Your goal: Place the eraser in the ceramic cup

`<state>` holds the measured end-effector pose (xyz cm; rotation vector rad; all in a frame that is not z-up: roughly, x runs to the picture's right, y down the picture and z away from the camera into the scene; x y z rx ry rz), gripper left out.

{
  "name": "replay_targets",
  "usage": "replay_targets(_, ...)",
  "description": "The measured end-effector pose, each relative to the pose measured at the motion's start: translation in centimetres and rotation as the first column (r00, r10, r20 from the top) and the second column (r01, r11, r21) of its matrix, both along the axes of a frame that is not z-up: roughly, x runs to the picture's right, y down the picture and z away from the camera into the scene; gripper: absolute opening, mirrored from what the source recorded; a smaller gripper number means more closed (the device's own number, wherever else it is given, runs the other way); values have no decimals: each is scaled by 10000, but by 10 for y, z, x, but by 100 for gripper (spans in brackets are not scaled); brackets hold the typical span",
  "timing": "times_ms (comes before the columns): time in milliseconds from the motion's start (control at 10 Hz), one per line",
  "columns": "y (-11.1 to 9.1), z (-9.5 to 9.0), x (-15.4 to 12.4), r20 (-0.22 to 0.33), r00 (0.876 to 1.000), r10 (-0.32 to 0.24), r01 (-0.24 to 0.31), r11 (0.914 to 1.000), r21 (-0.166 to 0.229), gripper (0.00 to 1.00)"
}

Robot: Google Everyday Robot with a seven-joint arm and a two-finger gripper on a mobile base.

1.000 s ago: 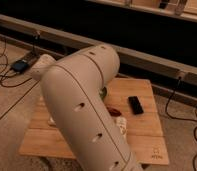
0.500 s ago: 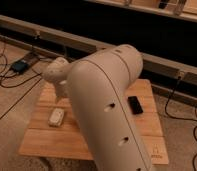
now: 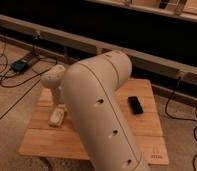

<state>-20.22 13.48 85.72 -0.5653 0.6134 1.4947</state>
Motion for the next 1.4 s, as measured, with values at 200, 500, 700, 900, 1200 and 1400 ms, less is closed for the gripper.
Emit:
replay_targets(200, 14, -10, -11, -227, 9997, -131, 129, 9999, -107, 80)
replay_targets(500, 18, -34, -32, -415, 9985, -360, 359, 9993, -31, 80)
replay_targets(700, 18, -29, -37, -374, 9982, -469, 466, 9989, -100, 80)
replay_targets(900, 21, -15, -37, -293, 9983, -505, 501, 9986, -146, 80)
replay_targets(1200, 23, 8, -30, -416, 9978, -510, 497, 9983, -316, 80)
replay_targets(1400, 14, -4, -23, -773, 9954, -568, 565, 9984, -64, 80)
